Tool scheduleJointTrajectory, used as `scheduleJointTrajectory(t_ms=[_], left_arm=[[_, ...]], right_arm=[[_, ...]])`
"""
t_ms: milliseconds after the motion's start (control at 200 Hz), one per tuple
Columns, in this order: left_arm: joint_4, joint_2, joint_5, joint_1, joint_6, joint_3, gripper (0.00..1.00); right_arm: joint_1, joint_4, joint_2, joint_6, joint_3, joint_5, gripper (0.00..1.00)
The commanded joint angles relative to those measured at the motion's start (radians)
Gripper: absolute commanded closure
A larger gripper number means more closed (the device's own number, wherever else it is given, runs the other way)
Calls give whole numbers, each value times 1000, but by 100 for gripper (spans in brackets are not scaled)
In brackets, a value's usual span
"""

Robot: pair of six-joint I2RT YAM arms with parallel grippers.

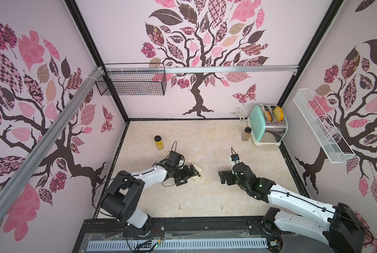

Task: Place the earrings into the drawer-style jewelry box
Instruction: Move the jewelry box to the center of the board.

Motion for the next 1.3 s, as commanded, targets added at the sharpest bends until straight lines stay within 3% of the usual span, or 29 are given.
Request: scheduleJointTrajectory(t_ms=[0,330,510,720,1070,1290], left_arm=[[60,69,7,-11,-16,61,2],[98,273,44,-87,-60,262,6],[60,432,59,-94,-29,470,8],[-25,551,23,-89,29,653,8],[-188,694,-55,-78,145,904,8],[-235,711,-137,-59,198,946,8]], right_arm=[[-32,-23,3,17,0,23,1],[-127,-37,37,38,-11,-24,1],[-170,-94,21,61,-11,-32,1],[-225,-192,-28,107,-11,-24,1],[-309,-377,-58,292,-5,-24,1],[-324,-368,-67,313,-19,-61,1]])
